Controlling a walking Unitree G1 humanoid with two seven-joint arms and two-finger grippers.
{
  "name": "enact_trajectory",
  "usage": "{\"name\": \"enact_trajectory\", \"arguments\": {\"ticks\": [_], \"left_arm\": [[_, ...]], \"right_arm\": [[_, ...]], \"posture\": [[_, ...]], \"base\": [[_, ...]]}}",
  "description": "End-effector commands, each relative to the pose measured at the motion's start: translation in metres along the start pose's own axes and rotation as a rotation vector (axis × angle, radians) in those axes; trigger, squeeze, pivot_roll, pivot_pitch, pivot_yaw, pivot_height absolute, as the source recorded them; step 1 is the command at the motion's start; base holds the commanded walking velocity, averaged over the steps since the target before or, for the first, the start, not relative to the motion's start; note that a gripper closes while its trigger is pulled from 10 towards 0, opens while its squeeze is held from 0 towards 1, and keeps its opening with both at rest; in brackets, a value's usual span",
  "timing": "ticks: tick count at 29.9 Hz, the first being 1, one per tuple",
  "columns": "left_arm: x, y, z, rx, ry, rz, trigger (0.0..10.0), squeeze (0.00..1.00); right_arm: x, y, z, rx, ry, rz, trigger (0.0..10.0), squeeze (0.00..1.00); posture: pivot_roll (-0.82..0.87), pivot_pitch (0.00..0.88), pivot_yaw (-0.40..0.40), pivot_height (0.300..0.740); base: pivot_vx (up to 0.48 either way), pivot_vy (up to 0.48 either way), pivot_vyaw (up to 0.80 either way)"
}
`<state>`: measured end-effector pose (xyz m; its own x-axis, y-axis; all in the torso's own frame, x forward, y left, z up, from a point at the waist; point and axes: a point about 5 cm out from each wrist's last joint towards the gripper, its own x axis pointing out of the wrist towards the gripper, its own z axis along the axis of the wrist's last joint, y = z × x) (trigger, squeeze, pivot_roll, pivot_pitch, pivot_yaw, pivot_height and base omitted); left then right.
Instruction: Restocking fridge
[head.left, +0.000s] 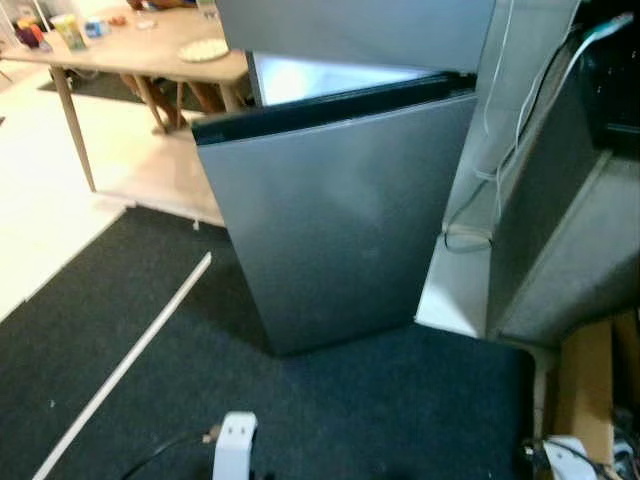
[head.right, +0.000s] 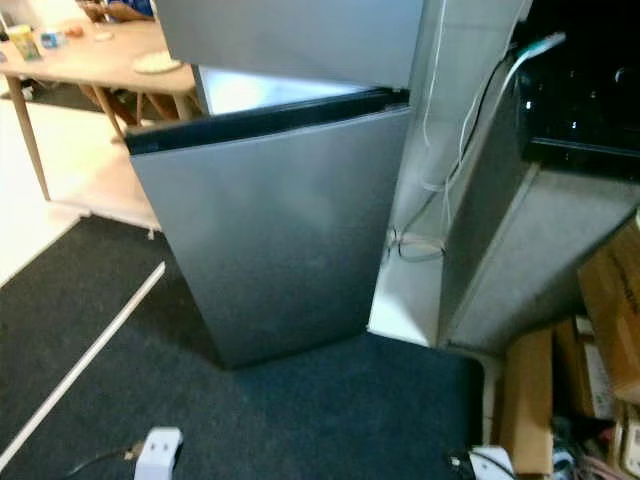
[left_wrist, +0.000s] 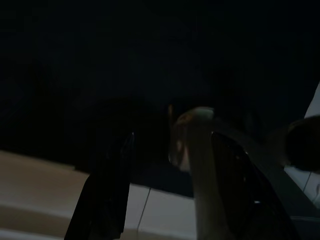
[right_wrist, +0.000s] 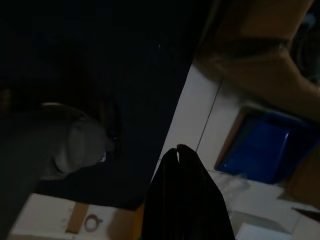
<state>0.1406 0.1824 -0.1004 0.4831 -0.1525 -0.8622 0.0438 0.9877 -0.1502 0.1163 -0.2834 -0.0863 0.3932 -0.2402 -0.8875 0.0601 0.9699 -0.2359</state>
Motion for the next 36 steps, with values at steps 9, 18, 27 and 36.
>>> {"name": "enact_trajectory", "arguments": {"ticks": [9,18,27,36], "left_arm": [[-0.0005,-0.0007,-0.0054,-0.017,0.019,0.003,10.0,0.0],[0.0008,-0.0052,-0.0055,-0.028,0.019,-0.002,10.0,0.0],[0.0008,-0.007,-0.0084,-0.007,0.034,-0.006,10.0,0.0],[-0.001,-0.0022,-0.0107,0.0,0.041,-0.004,10.0,0.0]], "right_arm": [[-0.0004,0.0016,-0.0059,-0.006,0.022,0.005,10.0,0.0],[-0.0004,0.0006,-0.0065,-0.013,0.026,-0.026,10.0,0.0],[-0.0004,0.0028,-0.0075,-0.016,0.026,-0.018,10.0,0.0],[-0.0006,0.0036,-0.0092,-0.016,0.029,-0.016,10.0,0.0]], "posture": [[-0.03,0.0,0.021,0.74],[-0.02,0.0,0.019,0.74],[-0.03,0.0,0.026,0.74],[-0.04,0.0,0.027,0.74]], "base": [[0.0,0.0,0.67],[0.0,0.0,0.22],[0.269,0.0,0.0],[0.339,0.0,0.0]]}}
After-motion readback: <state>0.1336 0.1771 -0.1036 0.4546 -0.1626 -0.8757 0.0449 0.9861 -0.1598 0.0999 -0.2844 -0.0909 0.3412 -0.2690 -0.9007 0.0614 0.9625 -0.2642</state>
